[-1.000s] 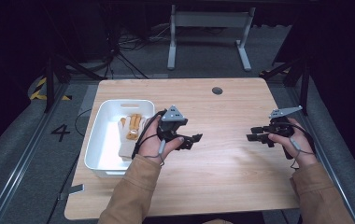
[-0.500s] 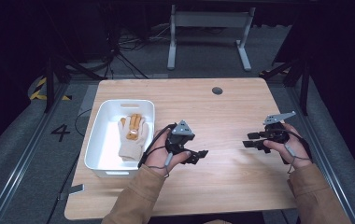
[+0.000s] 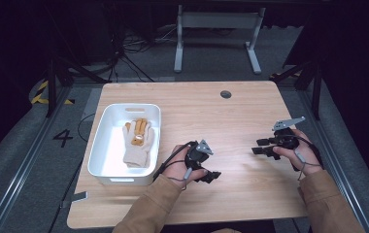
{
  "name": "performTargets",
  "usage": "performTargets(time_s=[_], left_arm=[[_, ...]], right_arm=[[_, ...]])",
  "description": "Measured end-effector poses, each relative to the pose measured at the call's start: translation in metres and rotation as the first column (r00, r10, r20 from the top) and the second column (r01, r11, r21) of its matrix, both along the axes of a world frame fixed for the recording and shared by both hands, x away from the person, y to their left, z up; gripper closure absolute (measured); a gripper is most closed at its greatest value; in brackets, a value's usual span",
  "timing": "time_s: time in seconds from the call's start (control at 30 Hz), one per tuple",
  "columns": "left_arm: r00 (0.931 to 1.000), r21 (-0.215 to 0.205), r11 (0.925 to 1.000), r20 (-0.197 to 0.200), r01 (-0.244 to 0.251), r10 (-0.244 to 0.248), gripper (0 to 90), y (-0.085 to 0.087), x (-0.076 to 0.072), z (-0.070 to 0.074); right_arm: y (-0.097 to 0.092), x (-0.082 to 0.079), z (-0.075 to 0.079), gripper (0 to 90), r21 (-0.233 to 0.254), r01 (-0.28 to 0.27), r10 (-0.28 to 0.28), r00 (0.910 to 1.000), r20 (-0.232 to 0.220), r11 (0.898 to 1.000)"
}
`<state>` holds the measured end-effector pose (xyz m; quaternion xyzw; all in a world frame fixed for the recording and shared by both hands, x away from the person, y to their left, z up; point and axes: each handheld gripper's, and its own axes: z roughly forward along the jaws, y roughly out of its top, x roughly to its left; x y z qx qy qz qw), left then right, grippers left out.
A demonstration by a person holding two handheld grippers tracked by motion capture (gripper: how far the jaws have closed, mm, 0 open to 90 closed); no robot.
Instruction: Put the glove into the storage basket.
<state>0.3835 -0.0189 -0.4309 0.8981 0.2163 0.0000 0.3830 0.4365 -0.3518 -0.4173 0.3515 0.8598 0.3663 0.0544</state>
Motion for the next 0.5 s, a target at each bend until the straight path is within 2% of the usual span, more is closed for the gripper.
performTargets(time_s=[0.07,0.13,0.23,0.33,0.5], left_arm=[[0.9998,0.034,0.9993,-0.005,0.017,-0.017,23.4,-0.001,0.000,-0.004],[0.9989,0.067,0.9970,-0.028,0.039,-0.037,23.4,-0.002,-0.002,-0.007],[0.9979,0.098,0.9937,-0.040,0.055,-0.051,23.5,-0.003,-0.004,-0.012],[0.9976,0.110,0.9921,-0.040,0.061,-0.057,23.4,-0.003,-0.005,-0.015],[0.9978,0.098,0.9936,-0.040,0.057,-0.053,23.5,-0.001,-0.004,-0.013]], right_arm=[[0.001,0.000,-0.001,48.6,-0.001,-0.002,0.002,1.0000,-0.004,1.000],[0.001,0.000,-0.002,48.6,-0.003,-0.004,0.004,0.9999,-0.010,1.000],[0.003,0.000,-0.004,48.5,-0.008,-0.006,0.005,0.9999,-0.015,1.000],[0.004,0.001,-0.005,48.5,-0.012,-0.012,0.012,0.9998,-0.016,1.000],[0.004,0.001,-0.004,48.5,-0.006,-0.009,0.009,0.9999,-0.013,1.000]])
